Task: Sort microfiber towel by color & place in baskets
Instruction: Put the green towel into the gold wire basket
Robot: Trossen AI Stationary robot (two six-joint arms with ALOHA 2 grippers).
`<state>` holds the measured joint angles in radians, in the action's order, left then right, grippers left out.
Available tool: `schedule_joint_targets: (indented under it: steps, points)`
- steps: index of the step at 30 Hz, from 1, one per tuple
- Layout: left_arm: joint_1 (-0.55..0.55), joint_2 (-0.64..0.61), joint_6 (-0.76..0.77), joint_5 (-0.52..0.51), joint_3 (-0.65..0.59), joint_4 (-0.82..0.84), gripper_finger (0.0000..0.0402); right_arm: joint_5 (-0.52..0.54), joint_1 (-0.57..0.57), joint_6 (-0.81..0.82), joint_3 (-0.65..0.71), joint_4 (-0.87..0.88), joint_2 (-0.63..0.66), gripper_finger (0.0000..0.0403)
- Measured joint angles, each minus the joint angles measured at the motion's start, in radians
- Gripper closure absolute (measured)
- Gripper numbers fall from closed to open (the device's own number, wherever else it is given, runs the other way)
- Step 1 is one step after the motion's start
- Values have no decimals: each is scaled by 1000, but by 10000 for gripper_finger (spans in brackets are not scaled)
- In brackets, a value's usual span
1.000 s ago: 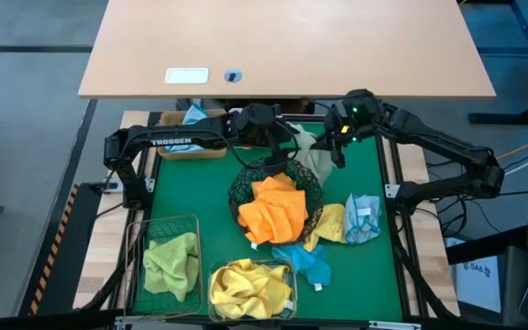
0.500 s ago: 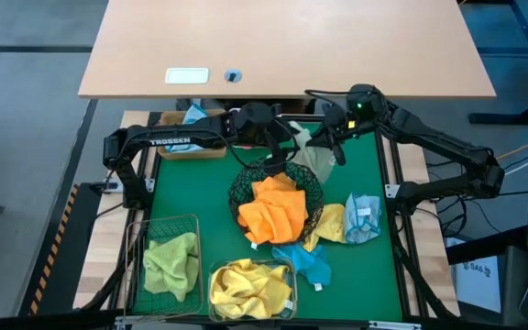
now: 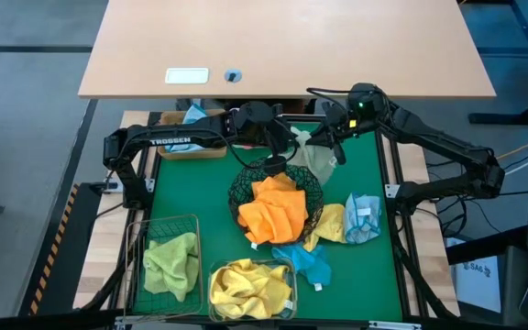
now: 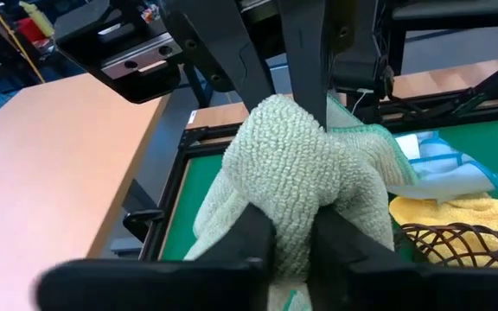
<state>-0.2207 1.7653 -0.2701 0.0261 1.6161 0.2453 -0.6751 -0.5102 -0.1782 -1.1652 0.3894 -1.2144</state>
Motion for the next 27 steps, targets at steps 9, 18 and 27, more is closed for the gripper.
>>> schedule_joint_targets:
  steps: [9,18,27]
  points:
    - [1,-12,2,2,0,8,374,-25,0,2,-1,-6,0,337]
    - [1,-102,54,-11,40,175,376,36,0,-2,-3,-56,10,203]
    - [7,-211,136,-8,188,494,376,93,-1,-11,-3,-80,79,169]
